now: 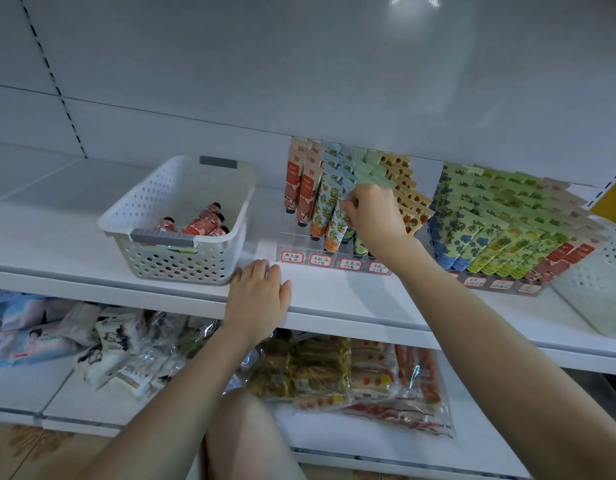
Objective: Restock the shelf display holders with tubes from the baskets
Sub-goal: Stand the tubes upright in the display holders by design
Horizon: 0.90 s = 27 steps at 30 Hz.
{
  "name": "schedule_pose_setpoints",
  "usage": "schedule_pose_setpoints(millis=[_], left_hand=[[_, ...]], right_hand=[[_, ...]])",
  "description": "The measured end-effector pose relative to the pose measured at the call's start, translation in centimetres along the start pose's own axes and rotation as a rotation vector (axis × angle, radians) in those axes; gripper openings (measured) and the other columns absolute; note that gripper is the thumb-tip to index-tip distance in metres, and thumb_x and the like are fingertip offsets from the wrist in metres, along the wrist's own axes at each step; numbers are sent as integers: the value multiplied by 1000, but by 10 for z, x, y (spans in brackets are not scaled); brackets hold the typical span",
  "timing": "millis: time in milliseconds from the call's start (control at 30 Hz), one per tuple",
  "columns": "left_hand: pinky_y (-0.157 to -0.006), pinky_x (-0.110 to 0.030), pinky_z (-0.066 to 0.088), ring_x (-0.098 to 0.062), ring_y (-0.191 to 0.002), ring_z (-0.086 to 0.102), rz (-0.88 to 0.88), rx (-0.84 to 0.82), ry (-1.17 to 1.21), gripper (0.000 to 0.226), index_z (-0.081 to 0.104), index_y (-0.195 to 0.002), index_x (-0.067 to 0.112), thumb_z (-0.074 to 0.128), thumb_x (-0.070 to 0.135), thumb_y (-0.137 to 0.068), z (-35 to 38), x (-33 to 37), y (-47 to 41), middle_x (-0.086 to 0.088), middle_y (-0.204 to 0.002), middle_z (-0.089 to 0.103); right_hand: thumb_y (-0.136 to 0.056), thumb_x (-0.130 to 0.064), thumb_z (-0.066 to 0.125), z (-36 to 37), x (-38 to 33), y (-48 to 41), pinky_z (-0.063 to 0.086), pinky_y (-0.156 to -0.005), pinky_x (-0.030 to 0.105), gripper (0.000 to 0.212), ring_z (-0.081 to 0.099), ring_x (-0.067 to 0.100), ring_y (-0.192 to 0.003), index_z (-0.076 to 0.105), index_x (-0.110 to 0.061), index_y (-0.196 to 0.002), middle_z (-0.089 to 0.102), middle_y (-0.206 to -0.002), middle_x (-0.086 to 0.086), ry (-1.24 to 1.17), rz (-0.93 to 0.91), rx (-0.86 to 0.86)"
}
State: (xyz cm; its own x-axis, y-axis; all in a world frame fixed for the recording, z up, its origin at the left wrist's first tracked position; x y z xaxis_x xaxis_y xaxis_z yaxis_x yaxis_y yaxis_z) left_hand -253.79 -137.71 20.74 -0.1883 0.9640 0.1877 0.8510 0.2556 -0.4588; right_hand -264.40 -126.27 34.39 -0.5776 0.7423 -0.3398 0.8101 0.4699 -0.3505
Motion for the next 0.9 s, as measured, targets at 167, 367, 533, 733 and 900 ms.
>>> schedule_pose_setpoints(millis=[167,367,533,733,900], left_hand=[[-72,-43,52,-30,-79,62,-1,32,-6,24,61,-80,5,49,25,-85,-3,0,1,-13,-86,64],[-80,-42,50,-28,-88,60,2,-1,-3,20,60,-87,6,54,24,-89,1,0,0,-11,-93,64],[-81,-42,49,-27,-89,60,-4,-18,-10,21,60,-88,6,52,25,-90,1,-1,1,-11,-94,63],[-82,-43,49,-28,-91,60,-9,-34,-22,22,61,-89,6,51,26,-90,2,-2,0,-12,-97,63],[-79,-42,50,-28,-86,61,-5,-34,-14,28,60,-85,6,44,28,-89,-1,0,0,-11,-93,64]], right_hand=[[-96,-11,45,3,-2,-1,35,-58,29,22,48,27,-67,46,-4,-75,50,-72,14,94,1,-10],[-96,-11,46,6,3,1,31,-54,29,26,45,28,-64,43,-4,-71,39,-59,7,80,18,-12],[-93,-16,53,-8,3,4,48,-64,38,22,58,33,-76,59,5,-91,61,-83,19,-27,10,40],[-93,-11,53,-19,-1,7,47,-72,30,18,60,28,-86,63,4,-97,65,-97,17,-71,-27,116],[-92,-13,54,-19,1,8,48,-75,31,19,59,28,-88,63,2,-99,63,-99,17,-88,-35,132]])
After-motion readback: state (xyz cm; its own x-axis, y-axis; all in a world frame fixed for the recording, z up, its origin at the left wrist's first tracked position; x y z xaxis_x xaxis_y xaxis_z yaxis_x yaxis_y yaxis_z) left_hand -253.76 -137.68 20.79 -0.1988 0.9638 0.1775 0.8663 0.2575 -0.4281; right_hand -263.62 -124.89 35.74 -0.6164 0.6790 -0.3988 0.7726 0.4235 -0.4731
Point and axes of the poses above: each hand's wrist, its own y-axis away from the middle knuckle, its own z-axis out of the palm, x = y × z, the point moved 9 cm from there along -y, towards the middle knuckle
